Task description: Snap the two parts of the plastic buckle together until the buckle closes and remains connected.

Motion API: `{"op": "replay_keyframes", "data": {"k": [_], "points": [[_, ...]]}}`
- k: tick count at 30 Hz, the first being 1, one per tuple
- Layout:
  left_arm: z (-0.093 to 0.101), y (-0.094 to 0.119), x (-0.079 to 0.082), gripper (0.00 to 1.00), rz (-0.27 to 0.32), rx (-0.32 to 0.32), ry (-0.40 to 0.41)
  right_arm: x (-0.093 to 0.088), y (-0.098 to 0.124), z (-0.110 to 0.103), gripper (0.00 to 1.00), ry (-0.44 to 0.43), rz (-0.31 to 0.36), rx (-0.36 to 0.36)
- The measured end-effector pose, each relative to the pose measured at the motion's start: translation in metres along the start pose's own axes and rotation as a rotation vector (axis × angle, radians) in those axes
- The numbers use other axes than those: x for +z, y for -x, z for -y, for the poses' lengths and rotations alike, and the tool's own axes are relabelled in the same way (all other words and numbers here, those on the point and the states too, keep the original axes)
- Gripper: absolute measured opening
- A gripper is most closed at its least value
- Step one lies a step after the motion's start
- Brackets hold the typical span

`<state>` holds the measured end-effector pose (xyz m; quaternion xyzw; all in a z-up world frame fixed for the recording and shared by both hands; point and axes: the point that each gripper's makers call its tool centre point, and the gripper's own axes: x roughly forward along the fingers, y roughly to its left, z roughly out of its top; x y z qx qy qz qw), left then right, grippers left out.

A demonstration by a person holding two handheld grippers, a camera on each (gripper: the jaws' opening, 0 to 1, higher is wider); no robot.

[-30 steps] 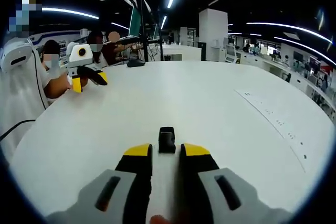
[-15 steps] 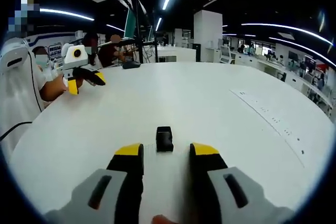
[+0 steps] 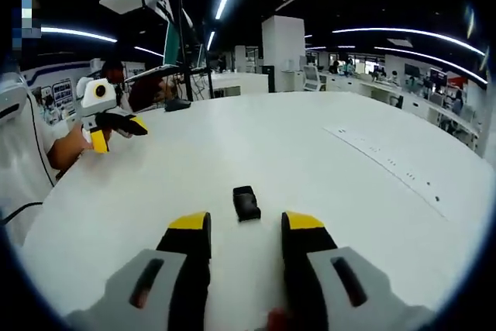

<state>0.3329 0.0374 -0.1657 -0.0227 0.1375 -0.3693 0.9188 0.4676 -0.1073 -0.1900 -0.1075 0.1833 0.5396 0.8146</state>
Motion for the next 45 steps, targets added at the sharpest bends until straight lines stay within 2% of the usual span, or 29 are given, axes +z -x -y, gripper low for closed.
{"op": "replay_keyframes", "data": {"k": [2, 3, 4, 6, 10, 13, 14, 19, 23, 28, 30, 35, 45], "points": [[-0.001, -0.001, 0.0, 0.44, 0.0, 0.0, 0.001, 0.0, 0.003, -0.005, 0.37, 0.018, -0.004, -0.036], [0.0, -0.001, 0.0, 0.44, -0.003, -0.002, 0.009, -0.001, 0.005, -0.002, 0.36, 0.019, -0.01, -0.083], [0.0, -0.001, 0.0, 0.44, -0.004, -0.004, 0.011, -0.002, 0.006, -0.005, 0.36, 0.025, -0.018, -0.089], [0.0, -0.002, 0.001, 0.44, -0.003, -0.001, 0.009, -0.003, 0.009, -0.024, 0.37, 0.025, -0.013, -0.11], [0.0, -0.004, 0.002, 0.44, 0.007, 0.0, 0.004, -0.001, 0.016, -0.019, 0.36, 0.016, -0.008, -0.169], [0.0, -0.005, 0.002, 0.43, 0.004, 0.001, 0.006, 0.0, 0.022, -0.023, 0.35, 0.01, -0.01, -0.231], [-0.001, -0.006, 0.002, 0.43, 0.003, 0.003, 0.006, -0.001, 0.024, -0.031, 0.35, 0.008, -0.01, -0.246], [-0.002, -0.007, 0.003, 0.44, 0.001, 0.012, 0.005, -0.004, 0.035, -0.024, 0.34, -0.043, 0.002, -0.339], [-0.005, -0.008, 0.004, 0.44, -0.005, 0.025, -0.002, -0.007, 0.041, -0.026, 0.34, -0.048, -0.002, -0.374], [-0.006, -0.011, 0.005, 0.44, -0.014, 0.037, -0.004, -0.01, 0.052, -0.041, 0.34, -0.011, -0.017, -0.433], [-0.005, -0.011, 0.004, 0.44, -0.019, 0.036, -0.004, -0.008, 0.056, -0.051, 0.34, -0.011, -0.004, -0.437], [-0.002, -0.011, 0.005, 0.44, -0.017, 0.025, -0.012, -0.007, 0.066, -0.063, 0.34, -0.085, 0.032, -0.46], [0.001, -0.007, 0.007, 0.44, -0.008, 0.03, -0.012, -0.011, 0.081, -0.075, 0.33, -0.141, 0.046, -0.525]]}}
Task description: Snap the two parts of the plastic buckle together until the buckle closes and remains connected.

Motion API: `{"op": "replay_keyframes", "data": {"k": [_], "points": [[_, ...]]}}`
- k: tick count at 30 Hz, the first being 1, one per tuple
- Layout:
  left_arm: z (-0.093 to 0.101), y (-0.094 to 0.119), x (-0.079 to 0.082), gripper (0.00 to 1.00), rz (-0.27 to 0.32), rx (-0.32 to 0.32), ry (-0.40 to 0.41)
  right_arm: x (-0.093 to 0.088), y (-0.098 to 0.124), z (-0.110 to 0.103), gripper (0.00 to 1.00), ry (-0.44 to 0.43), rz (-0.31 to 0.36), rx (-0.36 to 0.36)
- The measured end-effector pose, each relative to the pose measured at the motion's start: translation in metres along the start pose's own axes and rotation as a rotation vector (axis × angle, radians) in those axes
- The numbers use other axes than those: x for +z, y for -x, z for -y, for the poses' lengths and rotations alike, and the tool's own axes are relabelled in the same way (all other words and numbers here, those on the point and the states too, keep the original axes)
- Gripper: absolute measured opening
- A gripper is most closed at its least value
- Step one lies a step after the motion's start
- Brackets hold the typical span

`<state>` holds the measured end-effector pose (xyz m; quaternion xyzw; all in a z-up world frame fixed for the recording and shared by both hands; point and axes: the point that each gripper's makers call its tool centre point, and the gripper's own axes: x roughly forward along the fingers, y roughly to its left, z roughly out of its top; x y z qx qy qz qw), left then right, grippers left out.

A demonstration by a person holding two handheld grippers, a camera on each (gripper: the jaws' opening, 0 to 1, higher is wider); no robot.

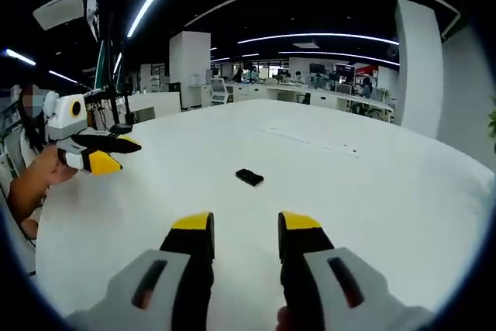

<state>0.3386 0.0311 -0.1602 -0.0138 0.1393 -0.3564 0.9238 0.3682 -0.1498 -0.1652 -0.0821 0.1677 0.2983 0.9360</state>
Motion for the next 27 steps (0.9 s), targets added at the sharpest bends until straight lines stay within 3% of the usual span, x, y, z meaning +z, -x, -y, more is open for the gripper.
{"op": "replay_keyframes", "data": {"k": [9, 20, 27], "points": [[-0.001, 0.01, 0.002, 0.43, 0.009, 0.03, 0.005, -0.004, 0.021, -0.009, 0.33, 0.011, 0.004, -0.062], [0.009, 0.026, 0.0, 0.44, 0.02, 0.05, 0.013, -0.022, 0.054, -0.026, 0.34, -0.052, 0.027, -0.119], [0.012, 0.041, -0.009, 0.43, 0.025, 0.074, 0.026, -0.031, 0.073, -0.039, 0.34, -0.037, 0.023, -0.157]]}}
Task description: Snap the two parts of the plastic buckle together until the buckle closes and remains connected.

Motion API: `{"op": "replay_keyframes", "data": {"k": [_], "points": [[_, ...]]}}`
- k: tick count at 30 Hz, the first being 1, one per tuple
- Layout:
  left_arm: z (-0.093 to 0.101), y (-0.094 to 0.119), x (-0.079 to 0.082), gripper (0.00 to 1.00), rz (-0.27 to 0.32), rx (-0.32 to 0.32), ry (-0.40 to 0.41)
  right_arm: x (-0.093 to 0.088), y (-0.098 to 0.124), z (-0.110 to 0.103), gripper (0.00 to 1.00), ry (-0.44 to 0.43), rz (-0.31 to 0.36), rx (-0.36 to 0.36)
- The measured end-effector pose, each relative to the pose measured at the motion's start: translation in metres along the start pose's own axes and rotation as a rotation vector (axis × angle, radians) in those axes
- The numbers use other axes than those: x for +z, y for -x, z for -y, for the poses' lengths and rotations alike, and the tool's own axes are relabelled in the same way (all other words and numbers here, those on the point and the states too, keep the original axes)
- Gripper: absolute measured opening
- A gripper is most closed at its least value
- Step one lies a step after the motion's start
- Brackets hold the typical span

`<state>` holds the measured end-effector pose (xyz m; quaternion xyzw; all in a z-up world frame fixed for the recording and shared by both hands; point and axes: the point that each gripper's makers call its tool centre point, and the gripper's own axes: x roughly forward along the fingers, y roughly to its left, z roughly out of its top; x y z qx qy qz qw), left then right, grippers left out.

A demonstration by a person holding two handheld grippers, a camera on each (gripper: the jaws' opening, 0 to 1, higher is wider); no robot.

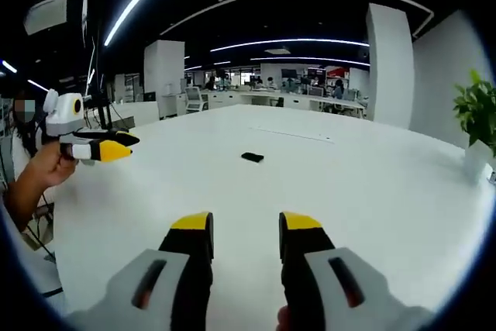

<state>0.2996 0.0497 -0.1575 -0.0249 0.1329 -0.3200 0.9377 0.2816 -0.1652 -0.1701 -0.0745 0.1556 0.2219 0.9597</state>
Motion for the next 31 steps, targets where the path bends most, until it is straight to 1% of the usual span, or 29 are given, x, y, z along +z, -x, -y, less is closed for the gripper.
{"op": "replay_keyframes", "data": {"k": [2, 4, 6, 7, 10, 14, 17, 22, 27, 31], "points": [[0.0, 0.003, -0.004, 0.43, -0.001, 0.007, 0.006, -0.003, 0.005, -0.002, 0.33, 0.003, 0.002, -0.015], [-0.001, 0.006, -0.006, 0.43, 0.001, 0.017, 0.006, -0.006, 0.009, -0.004, 0.33, -0.016, 0.006, -0.027], [-0.004, 0.008, -0.007, 0.43, 0.01, 0.046, -0.007, -0.007, 0.012, -0.007, 0.33, -0.034, 0.013, -0.039], [-0.007, 0.01, -0.008, 0.43, 0.007, 0.074, -0.025, -0.008, 0.014, -0.009, 0.33, -0.041, 0.017, -0.047], [-0.005, 0.014, -0.009, 0.43, 0.014, 0.099, -0.022, -0.009, 0.019, -0.011, 0.33, -0.05, 0.024, -0.08], [-0.001, 0.018, -0.012, 0.43, 0.026, 0.117, -0.022, -0.015, 0.024, -0.015, 0.34, -0.067, 0.022, -0.108], [0.0, 0.02, -0.013, 0.43, 0.036, 0.12, -0.003, -0.019, 0.027, -0.016, 0.34, -0.085, 0.02, -0.127], [0.007, 0.022, -0.016, 0.43, 0.04, 0.121, 0.007, -0.018, 0.036, -0.017, 0.35, -0.106, 0.033, -0.161], [0.006, 0.023, -0.019, 0.43, 0.036, 0.126, 0.018, -0.02, 0.04, -0.019, 0.35, -0.106, 0.032, -0.175], [0.002, 0.025, -0.017, 0.43, 0.043, 0.143, 0.01, -0.021, 0.041, -0.019, 0.35, -0.108, 0.029, -0.181]]}}
